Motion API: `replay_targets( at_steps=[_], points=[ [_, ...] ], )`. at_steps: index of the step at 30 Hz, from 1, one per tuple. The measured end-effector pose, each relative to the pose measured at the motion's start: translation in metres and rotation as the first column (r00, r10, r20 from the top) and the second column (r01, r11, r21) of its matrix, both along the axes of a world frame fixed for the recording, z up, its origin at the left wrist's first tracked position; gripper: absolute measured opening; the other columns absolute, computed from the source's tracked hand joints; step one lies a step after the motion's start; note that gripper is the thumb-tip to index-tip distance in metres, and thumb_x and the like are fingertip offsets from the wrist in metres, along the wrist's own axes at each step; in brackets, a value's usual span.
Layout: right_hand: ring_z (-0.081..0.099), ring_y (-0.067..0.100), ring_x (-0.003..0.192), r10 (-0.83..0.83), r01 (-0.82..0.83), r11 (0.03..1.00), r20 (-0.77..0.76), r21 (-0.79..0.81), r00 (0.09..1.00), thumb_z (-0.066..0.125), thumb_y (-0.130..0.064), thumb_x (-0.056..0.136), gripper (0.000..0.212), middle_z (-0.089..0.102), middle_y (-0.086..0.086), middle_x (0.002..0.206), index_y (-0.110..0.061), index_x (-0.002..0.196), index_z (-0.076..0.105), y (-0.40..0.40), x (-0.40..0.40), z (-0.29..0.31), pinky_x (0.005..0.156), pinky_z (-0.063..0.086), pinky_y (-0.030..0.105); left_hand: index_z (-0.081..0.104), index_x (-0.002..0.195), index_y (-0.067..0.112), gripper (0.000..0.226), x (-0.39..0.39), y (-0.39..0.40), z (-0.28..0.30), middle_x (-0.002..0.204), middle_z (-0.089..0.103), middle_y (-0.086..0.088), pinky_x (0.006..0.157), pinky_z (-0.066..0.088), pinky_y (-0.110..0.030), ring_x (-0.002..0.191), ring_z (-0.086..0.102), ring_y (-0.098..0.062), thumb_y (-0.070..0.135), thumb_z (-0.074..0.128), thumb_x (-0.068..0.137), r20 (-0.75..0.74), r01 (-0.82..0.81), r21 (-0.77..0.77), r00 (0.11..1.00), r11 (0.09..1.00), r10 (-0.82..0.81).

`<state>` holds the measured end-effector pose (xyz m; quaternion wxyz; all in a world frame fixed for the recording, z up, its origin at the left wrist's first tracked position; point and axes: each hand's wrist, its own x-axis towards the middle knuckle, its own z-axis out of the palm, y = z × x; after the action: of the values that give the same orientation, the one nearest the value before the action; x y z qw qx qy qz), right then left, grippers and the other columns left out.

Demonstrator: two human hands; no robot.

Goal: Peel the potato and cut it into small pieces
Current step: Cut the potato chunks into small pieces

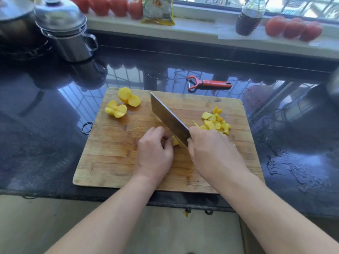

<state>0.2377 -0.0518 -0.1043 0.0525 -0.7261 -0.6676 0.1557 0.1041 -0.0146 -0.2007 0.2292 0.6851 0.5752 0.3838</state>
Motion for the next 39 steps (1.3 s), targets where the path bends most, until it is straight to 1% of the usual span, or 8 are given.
replay_targets(
  at_steps=[5, 10, 15, 18, 23, 27, 31, 39],
  points=[
    [0.042, 0.032, 0.065, -0.066, 0.071, 0.995, -0.064, 0.072, 0.996, 0.045, -0.033, 0.103, 0.025, 0.046, -0.003, 0.066, -0.020, 0.081, 0.041, -0.021, 0.010, 0.007, 0.057, 0.034, 0.038, 0.055, 0.078, 0.024, 0.029, 0.000, -0.001, 0.000, 0.079, 0.057, 0.007, 0.070, 0.033, -0.013, 0.071, 0.055, -0.014, 0.005, 0.075, 0.088, 0.016, -0.010, -0.009, 1.000, 1.000, 0.010],
    [0.038, 0.025, 0.058, -0.014, 0.016, 0.998, -0.030, 0.066, 0.999, 0.043, -0.036, 0.103, 0.027, 0.043, -0.006, 0.063, -0.021, 0.081, 0.037, -0.035, 0.006, 0.010, 0.055, 0.030, 0.038, 0.055, 0.079, 0.023, 0.029, 0.001, -0.002, 0.001, 0.081, 0.058, 0.005, 0.070, 0.032, -0.015, 0.072, 0.056, -0.016, 0.004, 0.075, 0.087, 0.031, -0.019, -0.023, 0.999, 1.000, 0.020],
    [0.053, 0.035, 0.069, 0.011, -0.012, 0.998, 0.014, 0.061, 1.000, 0.040, -0.035, 0.104, 0.025, 0.041, -0.006, 0.064, -0.021, 0.084, 0.040, -0.036, 0.002, 0.010, 0.057, 0.038, 0.040, 0.056, 0.080, 0.023, 0.028, 0.001, -0.001, 0.000, 0.081, 0.058, 0.006, 0.069, 0.032, -0.014, 0.072, 0.056, -0.015, 0.003, 0.074, 0.087, 0.029, -0.018, -0.016, 0.999, 1.000, 0.018],
    [0.045, 0.031, 0.066, 0.024, -0.027, 0.999, 0.066, 0.041, 0.997, 0.038, -0.035, 0.105, 0.022, 0.039, -0.006, 0.065, -0.023, 0.087, 0.040, -0.037, 0.000, 0.013, 0.057, 0.037, 0.039, 0.055, 0.080, 0.024, 0.030, 0.001, -0.001, -0.001, 0.081, 0.057, 0.007, 0.069, 0.031, -0.015, 0.071, 0.054, -0.015, 0.002, 0.074, 0.087, 0.025, -0.017, -0.001, 1.000, 1.000, 0.017],
    [0.042, 0.029, 0.065, 0.013, -0.016, 0.999, 0.112, 0.030, 0.994, 0.042, -0.025, 0.105, 0.022, 0.037, -0.006, 0.065, -0.025, 0.083, 0.035, -0.038, -0.004, 0.016, 0.057, 0.035, 0.039, 0.060, 0.080, 0.018, 0.023, 0.001, -0.001, -0.001, 0.084, 0.054, 0.008, 0.068, 0.032, -0.015, 0.070, 0.055, -0.017, 0.001, 0.075, 0.086, 0.014, -0.015, 0.019, 1.000, 1.000, 0.015],
    [0.043, 0.030, 0.067, 0.004, -0.005, 1.000, 0.131, 0.009, 0.991, 0.043, -0.018, 0.102, 0.030, 0.039, -0.005, 0.068, -0.024, 0.077, 0.027, -0.033, -0.009, 0.015, 0.055, 0.030, 0.039, 0.062, 0.079, 0.016, 0.020, 0.000, -0.001, -0.002, 0.089, 0.054, 0.006, 0.070, 0.034, -0.002, 0.067, 0.053, -0.014, 0.001, 0.075, 0.086, 0.028, -0.021, -0.001, 0.999, 1.000, 0.021],
    [0.042, 0.031, 0.067, 0.032, -0.030, 0.999, 0.145, -0.014, 0.989, 0.043, -0.015, 0.101, 0.024, 0.038, -0.004, 0.069, -0.024, 0.082, 0.033, -0.023, -0.012, 0.006, 0.052, 0.025, 0.038, 0.062, 0.080, 0.018, 0.023, 0.002, 0.000, -0.003, 0.087, 0.052, 0.007, 0.072, 0.031, -0.010, 0.071, 0.048, -0.012, -0.001, 0.075, 0.083, 0.028, -0.033, 0.026, 0.999, 0.999, 0.033],
    [0.052, 0.033, 0.070, -0.012, 0.016, 0.997, -0.041, 0.079, 0.999, 0.044, -0.024, 0.102, 0.016, 0.055, 0.003, 0.074, -0.021, 0.087, 0.047, -0.002, 0.000, -0.001, 0.058, 0.043, 0.039, 0.066, 0.081, 0.011, 0.014, -0.001, 0.000, -0.007, 0.087, 0.056, 0.004, 0.069, 0.032, -0.012, 0.069, 0.050, -0.013, 0.001, 0.076, 0.083, 0.020, -0.041, 0.049, 0.999, 0.998, 0.040]
  ],
)
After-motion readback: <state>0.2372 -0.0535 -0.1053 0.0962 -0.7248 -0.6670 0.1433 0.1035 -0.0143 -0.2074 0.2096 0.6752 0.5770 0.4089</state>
